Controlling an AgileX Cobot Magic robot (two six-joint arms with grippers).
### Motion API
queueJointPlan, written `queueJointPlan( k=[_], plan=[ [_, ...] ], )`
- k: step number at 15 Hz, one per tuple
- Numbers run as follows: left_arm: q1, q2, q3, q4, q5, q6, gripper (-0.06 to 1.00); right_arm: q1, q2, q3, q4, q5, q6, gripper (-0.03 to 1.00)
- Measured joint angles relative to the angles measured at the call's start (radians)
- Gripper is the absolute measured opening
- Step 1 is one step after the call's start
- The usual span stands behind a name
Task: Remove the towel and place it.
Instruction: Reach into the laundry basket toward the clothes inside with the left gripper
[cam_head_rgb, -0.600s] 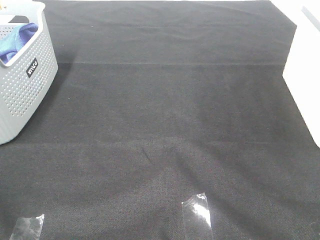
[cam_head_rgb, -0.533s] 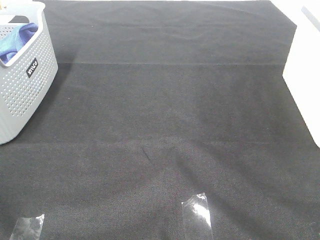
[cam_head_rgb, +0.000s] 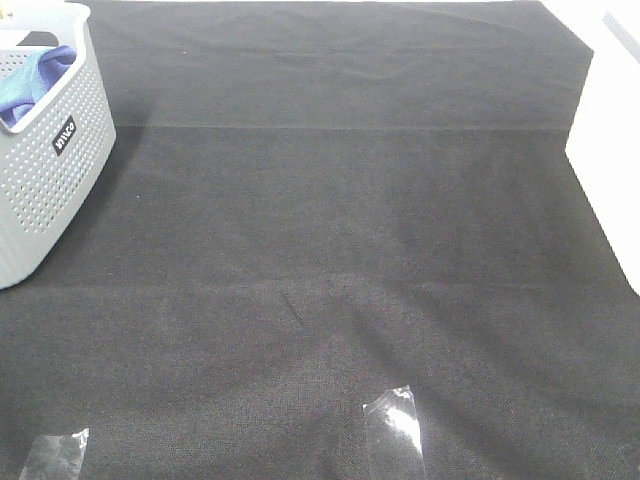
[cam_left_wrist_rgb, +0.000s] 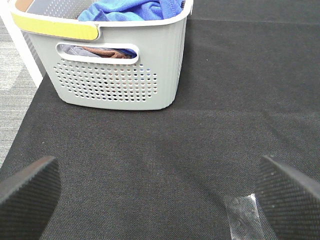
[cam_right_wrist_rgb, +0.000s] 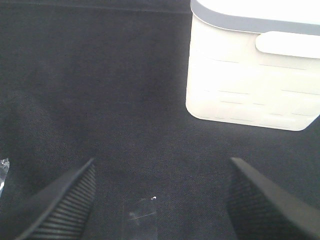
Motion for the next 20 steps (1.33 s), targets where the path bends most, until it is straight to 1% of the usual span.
queueJointPlan(
  k=[20],
  plan=[
    [0.0,0.0,0.0,0.01,0.0,0.003,0.99,0.0,0.0,0.0,0.0,0.0,0.0,0.69]
  ],
)
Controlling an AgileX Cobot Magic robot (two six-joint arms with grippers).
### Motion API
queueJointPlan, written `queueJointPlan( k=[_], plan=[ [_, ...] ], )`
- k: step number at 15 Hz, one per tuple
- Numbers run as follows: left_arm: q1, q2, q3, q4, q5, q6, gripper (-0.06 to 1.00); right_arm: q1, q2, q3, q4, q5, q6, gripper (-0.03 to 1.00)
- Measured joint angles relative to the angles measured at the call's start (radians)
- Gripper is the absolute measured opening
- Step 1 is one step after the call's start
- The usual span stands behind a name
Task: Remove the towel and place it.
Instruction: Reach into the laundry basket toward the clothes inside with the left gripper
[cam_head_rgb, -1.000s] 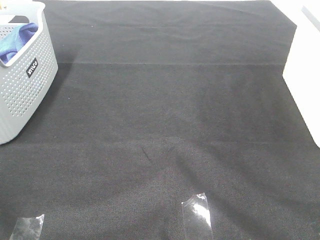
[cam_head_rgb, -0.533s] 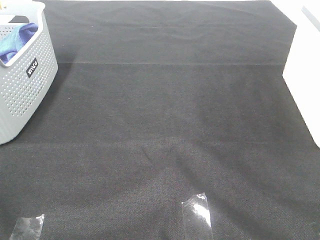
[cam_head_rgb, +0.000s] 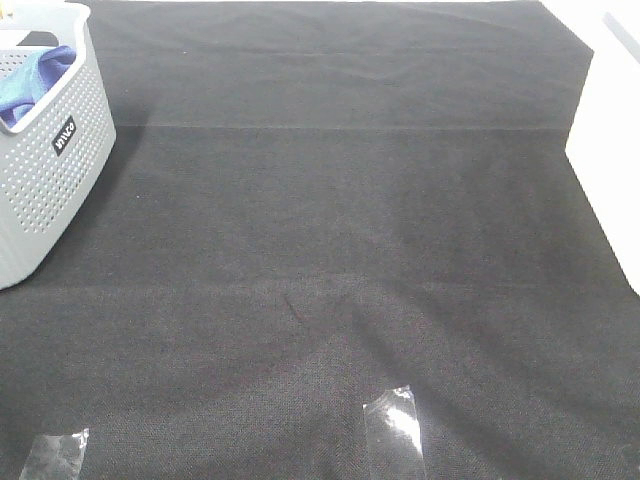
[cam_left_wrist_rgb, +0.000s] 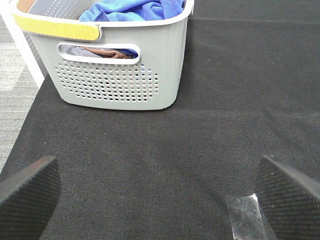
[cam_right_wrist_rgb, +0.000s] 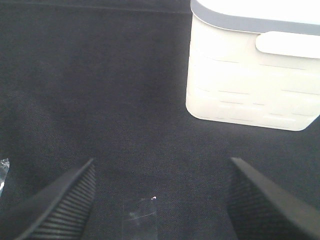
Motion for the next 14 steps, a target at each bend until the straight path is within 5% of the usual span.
queueJointPlan(
  k=[14],
  plan=[
    [0.0,0.0,0.0,0.0,0.0,0.001,0.99,0.0,0.0,0.0,0.0,0.0,0.0,0.69]
  ],
)
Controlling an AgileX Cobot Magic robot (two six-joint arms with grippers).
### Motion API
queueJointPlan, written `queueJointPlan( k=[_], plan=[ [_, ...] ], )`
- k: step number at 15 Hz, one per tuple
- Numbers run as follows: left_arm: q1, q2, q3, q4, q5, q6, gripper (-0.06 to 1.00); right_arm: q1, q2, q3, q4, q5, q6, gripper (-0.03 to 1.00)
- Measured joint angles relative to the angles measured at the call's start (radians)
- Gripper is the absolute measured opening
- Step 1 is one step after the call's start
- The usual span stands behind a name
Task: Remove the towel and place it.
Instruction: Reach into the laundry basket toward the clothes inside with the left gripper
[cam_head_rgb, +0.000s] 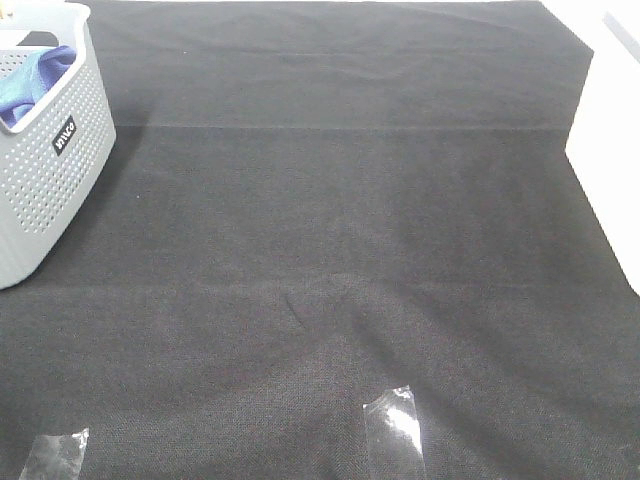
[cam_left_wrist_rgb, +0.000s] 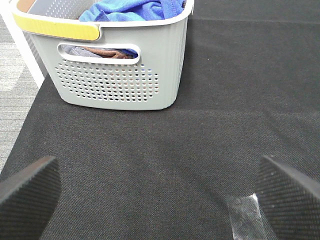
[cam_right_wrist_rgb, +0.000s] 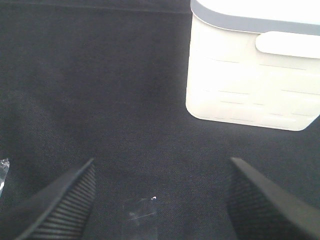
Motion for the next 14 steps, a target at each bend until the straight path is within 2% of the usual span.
queueJointPlan(
  k=[11,14],
  plan=[
    [0.0,0.0,0.0,0.0,0.0,0.0,0.99,0.0,0.0,0.0,0.0,0.0,0.0,0.69],
    [0.0,0.0,0.0,-0.025,0.0,0.047,0.99,0.0,0.0,0.0,0.0,0.0,0.0,0.69]
  ],
)
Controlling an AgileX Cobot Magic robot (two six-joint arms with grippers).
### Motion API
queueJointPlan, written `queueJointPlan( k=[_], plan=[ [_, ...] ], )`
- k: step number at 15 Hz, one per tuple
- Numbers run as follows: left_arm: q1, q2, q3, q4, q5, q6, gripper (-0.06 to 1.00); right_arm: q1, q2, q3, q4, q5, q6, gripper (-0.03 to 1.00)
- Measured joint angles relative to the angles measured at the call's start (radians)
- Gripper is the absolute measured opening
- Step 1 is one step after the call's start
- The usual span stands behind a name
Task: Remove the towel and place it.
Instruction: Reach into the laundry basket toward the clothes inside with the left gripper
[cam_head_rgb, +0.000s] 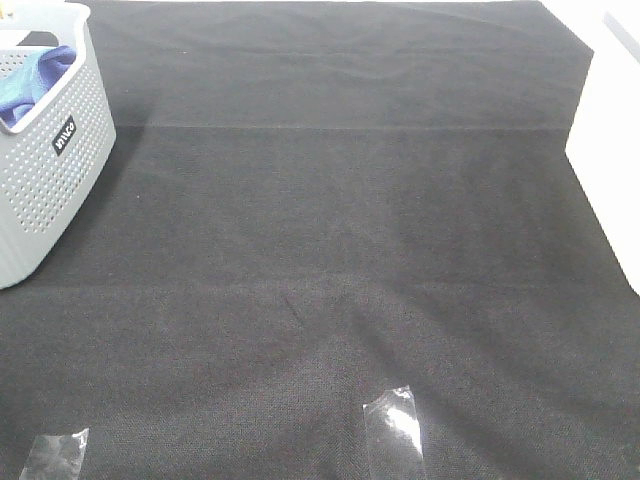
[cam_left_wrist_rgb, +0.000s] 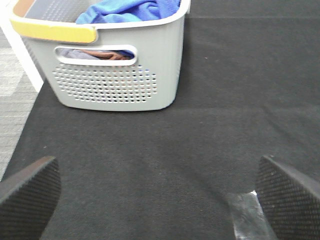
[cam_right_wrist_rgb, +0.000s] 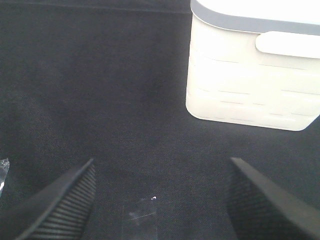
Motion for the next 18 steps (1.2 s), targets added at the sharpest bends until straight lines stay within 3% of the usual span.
queueJointPlan(
  k=[7,11,18],
  plan=[
    [0.0,0.096,-0.005,-0.03,0.011,0.071,0.99,0.0,0.0,0.0,0.0,0.0,0.0,0.69],
    [0.0,0.26,-0.111,-0.029,0.156,0.32,0.99,0.0,0.0,0.0,0.0,0.0,0.0,0.69],
    [0.0,0.558,-0.404,0.018,0.171,0.704,0.99,0.0,0.0,0.0,0.0,0.0,0.0,0.69]
  ],
)
